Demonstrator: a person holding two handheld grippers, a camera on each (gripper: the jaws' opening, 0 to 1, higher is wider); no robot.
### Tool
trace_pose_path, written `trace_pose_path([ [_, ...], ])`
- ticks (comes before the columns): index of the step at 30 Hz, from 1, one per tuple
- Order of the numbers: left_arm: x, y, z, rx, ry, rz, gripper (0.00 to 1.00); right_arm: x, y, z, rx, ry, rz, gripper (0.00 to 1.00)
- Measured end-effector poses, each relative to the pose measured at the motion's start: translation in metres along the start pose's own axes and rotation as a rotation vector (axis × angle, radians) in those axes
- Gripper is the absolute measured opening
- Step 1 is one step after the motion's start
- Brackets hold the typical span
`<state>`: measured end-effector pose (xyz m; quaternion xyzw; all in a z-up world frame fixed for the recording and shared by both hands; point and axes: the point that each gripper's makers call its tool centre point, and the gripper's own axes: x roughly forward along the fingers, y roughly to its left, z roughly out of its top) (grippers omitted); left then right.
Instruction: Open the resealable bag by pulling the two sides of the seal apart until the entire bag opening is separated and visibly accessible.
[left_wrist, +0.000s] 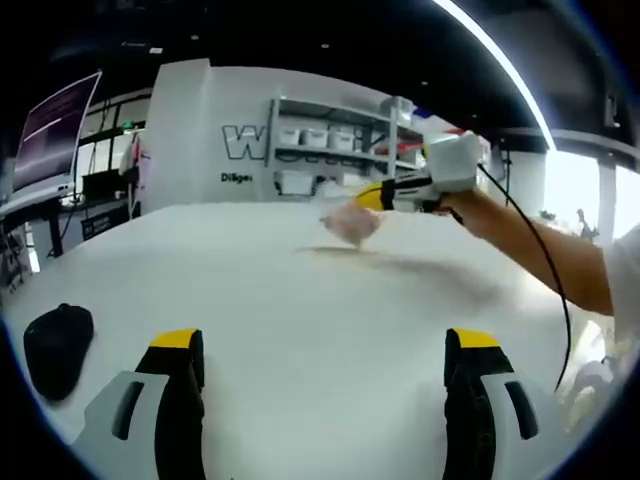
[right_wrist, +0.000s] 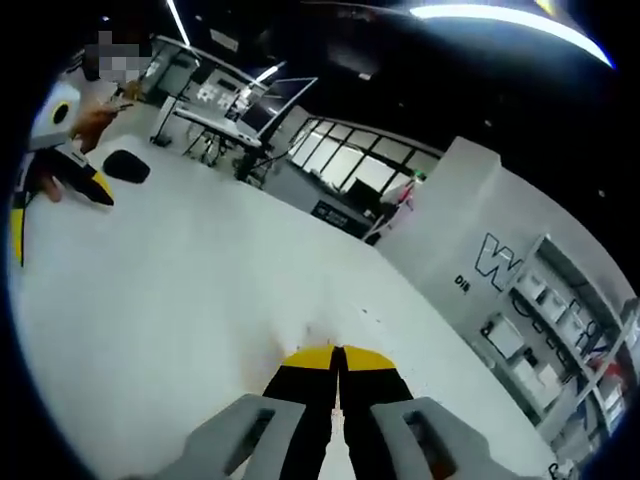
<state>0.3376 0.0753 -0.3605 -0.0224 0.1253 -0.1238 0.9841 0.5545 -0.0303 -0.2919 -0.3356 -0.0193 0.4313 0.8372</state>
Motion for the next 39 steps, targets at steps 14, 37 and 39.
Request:
trace_pose_path([
  [14, 0.0, 0.001, 0.0, -0.004, -0.003, 0.0, 1.0, -0.024, 0.014, 0.012, 0.011, -0.031, -0.001, 0.0],
  [37, -0.001, -0.002, 0.0, -0.009, -0.003, -0.001, 1.0, -0.073, 0.06, 0.047, 0.042, -0.142, 0.04, 0.0],
  [39, -0.001, -0.002, 0.0, -0.009, -0.002, -0.001, 1.0, -0.074, 0.063, 0.049, 0.047, -0.148, 0.049, 0.0],
])
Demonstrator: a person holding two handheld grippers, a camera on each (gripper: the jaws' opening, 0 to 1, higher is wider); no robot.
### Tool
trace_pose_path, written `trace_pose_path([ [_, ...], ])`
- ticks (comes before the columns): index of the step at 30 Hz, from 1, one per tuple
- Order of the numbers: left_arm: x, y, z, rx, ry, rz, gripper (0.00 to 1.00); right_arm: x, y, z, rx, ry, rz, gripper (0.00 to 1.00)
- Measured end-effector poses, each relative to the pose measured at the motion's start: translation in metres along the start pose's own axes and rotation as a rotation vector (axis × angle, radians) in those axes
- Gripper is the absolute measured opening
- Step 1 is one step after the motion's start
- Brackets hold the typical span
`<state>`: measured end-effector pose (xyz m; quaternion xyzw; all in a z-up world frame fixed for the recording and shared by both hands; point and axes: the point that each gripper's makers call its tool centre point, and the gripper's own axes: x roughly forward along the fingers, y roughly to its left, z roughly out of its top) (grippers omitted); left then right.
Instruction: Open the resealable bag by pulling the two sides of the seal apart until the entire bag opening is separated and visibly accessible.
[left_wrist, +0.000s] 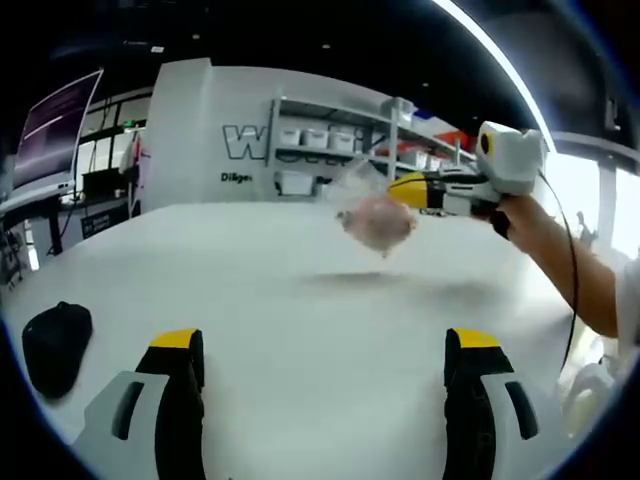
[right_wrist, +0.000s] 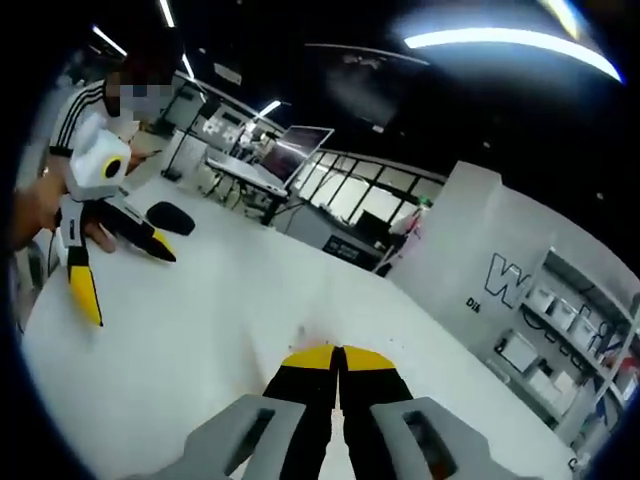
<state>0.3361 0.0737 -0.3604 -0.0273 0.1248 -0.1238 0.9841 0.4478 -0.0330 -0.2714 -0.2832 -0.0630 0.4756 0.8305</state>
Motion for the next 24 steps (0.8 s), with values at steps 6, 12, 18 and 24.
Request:
trace_pose_path([
  [6, 0.0, 0.0, 0.0, -0.003, 0.0, 0.0, 1.0, -0.002, 0.01, -0.001, 0.012, -0.008, 0.015, 0.0],
  [12, -0.001, 0.001, 0.002, -0.02, -0.01, -0.004, 0.99, -0.008, 0.022, 0.007, 0.024, -0.033, 0.027, 0.0],
  [18, -0.001, 0.001, 0.004, -0.031, -0.016, -0.009, 0.99, -0.016, 0.038, 0.019, 0.033, -0.07, 0.046, 0.0],
  [24, -0.001, 0.0, 0.004, -0.033, -0.015, -0.013, 0.99, -0.022, 0.051, 0.027, 0.033, -0.093, 0.058, 0.0],
])
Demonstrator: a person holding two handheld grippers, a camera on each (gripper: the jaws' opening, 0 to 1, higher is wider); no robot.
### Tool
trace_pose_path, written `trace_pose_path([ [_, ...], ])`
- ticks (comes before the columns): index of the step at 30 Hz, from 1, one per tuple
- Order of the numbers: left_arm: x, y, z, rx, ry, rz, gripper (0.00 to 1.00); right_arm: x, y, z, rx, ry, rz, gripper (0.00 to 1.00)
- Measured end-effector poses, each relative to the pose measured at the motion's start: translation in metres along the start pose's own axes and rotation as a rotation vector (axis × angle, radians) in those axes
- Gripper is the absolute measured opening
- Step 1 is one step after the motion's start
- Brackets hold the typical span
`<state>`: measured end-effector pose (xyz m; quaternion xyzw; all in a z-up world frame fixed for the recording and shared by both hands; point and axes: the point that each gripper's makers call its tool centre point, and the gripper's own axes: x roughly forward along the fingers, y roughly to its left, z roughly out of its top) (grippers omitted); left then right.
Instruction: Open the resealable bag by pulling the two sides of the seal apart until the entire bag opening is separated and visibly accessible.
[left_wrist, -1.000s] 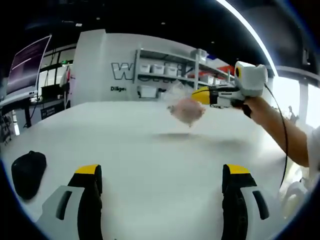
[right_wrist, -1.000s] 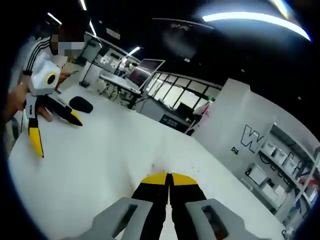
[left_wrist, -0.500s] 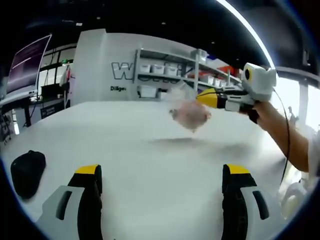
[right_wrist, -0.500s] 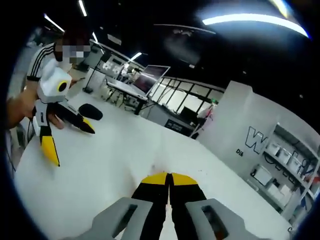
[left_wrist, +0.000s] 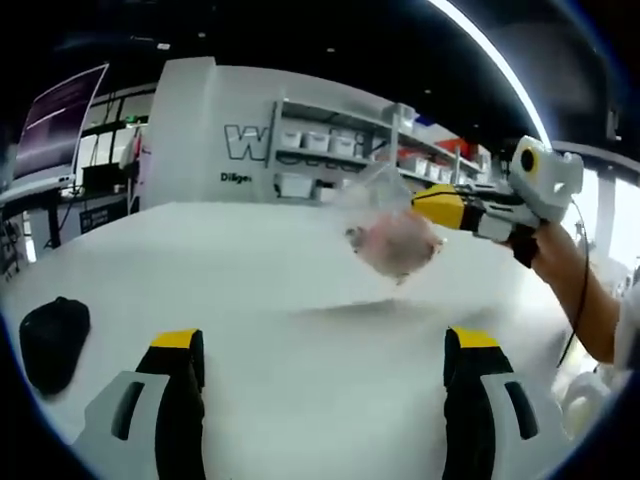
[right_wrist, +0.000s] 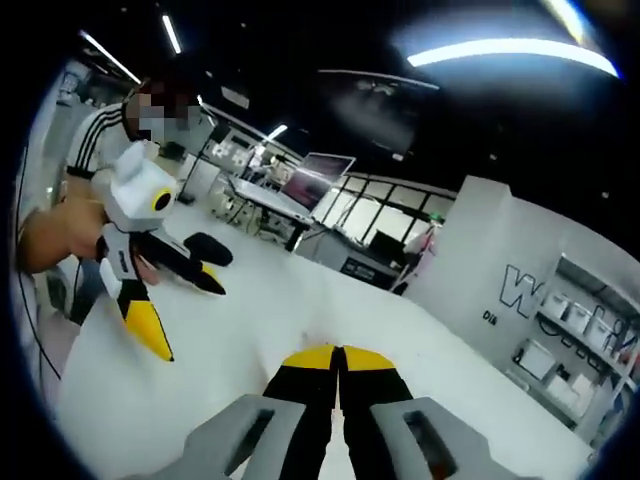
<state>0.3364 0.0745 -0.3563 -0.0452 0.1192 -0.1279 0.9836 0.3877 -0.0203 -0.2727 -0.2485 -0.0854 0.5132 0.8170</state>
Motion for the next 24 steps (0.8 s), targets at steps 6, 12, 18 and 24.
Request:
trace_pose_path([
  [6, 0.0, 0.0, 0.001, -0.003, -0.002, -0.003, 0.99, -0.001, 0.01, 0.0, 0.02, -0.007, 0.017, 0.0],
  [12, 0.0, -0.001, 0.0, -0.002, -0.001, -0.005, 0.99, -0.004, 0.019, 0.0, 0.036, -0.019, 0.025, 0.0],
  [18, 0.0, -0.002, 0.0, 0.0, -0.001, -0.005, 0.99, -0.009, 0.032, 0.002, 0.057, -0.036, 0.04, 0.0],
  [24, 0.0, -0.003, 0.0, -0.004, -0.006, -0.007, 0.98, -0.016, 0.041, 0.003, 0.066, -0.05, 0.049, 0.0],
])
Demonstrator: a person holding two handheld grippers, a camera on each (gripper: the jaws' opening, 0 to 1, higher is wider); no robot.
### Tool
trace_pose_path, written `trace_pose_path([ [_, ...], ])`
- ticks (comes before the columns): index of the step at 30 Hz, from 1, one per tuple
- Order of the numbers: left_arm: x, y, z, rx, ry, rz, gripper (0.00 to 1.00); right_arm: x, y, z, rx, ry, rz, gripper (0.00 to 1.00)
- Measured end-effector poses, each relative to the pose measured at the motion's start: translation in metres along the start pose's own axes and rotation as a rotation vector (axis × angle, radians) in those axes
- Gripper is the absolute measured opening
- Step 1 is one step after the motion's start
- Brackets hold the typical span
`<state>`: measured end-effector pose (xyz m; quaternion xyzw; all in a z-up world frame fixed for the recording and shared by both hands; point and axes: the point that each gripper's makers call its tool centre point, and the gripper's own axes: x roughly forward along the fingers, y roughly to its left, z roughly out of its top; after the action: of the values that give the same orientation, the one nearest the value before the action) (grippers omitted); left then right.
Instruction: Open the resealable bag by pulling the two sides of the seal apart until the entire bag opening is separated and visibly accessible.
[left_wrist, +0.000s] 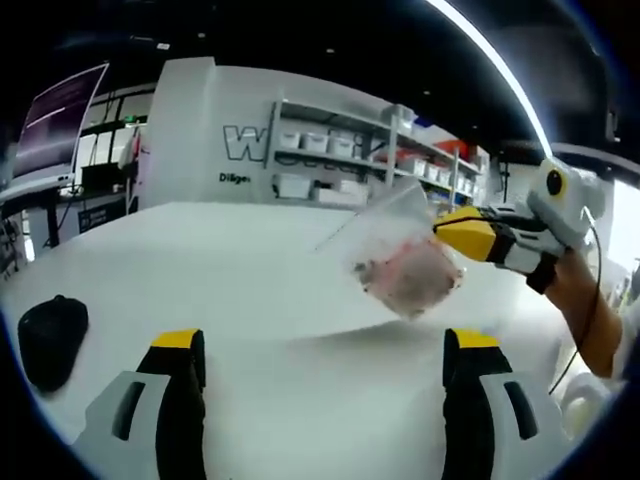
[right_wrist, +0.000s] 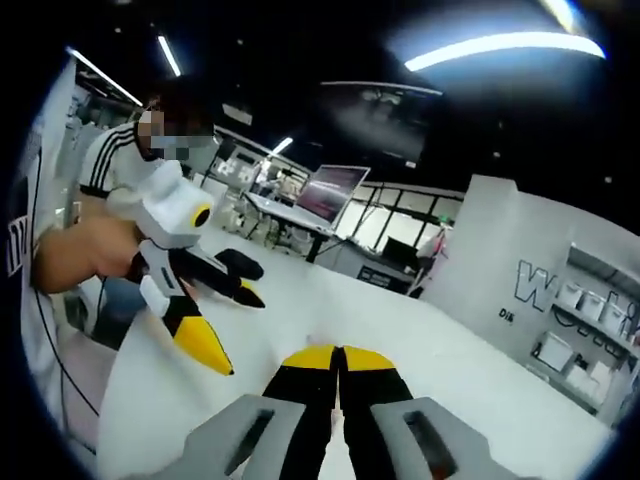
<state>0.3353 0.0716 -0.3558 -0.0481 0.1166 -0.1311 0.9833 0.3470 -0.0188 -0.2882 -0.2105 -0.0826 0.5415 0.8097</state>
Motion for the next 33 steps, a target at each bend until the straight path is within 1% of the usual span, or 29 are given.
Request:
trace_pose_path([
  [3, -0.002, -0.001, 0.001, -0.007, -0.007, -0.007, 0.98, -0.004, 0.005, 0.0, 0.007, -0.006, 0.002, 0.0],
  [7, -0.007, -0.004, 0.002, -0.021, -0.016, -0.02, 0.98, -0.014, 0.017, -0.003, 0.013, -0.013, 0.014, 0.0],
  [13, -0.012, -0.009, 0.002, -0.031, -0.019, -0.038, 0.97, -0.029, 0.027, -0.007, 0.05, -0.033, 0.008, 0.0],
  [16, -0.017, -0.012, 0.004, -0.039, -0.027, -0.05, 0.97, -0.034, 0.03, -0.013, 0.076, -0.036, 0.007, 0.0],
  [19, -0.022, -0.017, 0.004, -0.049, -0.032, -0.066, 0.95, -0.039, 0.035, -0.017, 0.122, -0.059, 0.011, 0.0],
  [22, -0.028, -0.023, 0.005, -0.071, -0.04, -0.088, 0.92, -0.043, 0.036, -0.023, 0.145, -0.062, 0.008, 0.0],
  [27, -0.034, -0.038, 0.005, -0.131, -0.054, -0.152, 0.84, -0.047, 0.033, -0.018, 0.151, -0.081, -0.007, 0.0],
  [28, -0.034, -0.04, 0.004, -0.139, -0.054, -0.161, 0.81, -0.047, 0.033, -0.018, 0.151, -0.08, -0.008, 0.0],
  [29, -0.035, -0.043, 0.004, -0.163, -0.059, -0.175, 0.75, -0.047, 0.033, -0.018, 0.15, -0.079, -0.007, 0.0],
  [31, -0.036, -0.052, 0.008, -0.222, -0.085, -0.221, 0.68, -0.048, 0.034, -0.018, 0.146, -0.078, -0.002, 0.0],
  [33, -0.037, -0.057, 0.012, -0.267, -0.103, -0.253, 0.58, -0.048, 0.036, -0.019, 0.141, -0.074, 0.005, 0.0],
])
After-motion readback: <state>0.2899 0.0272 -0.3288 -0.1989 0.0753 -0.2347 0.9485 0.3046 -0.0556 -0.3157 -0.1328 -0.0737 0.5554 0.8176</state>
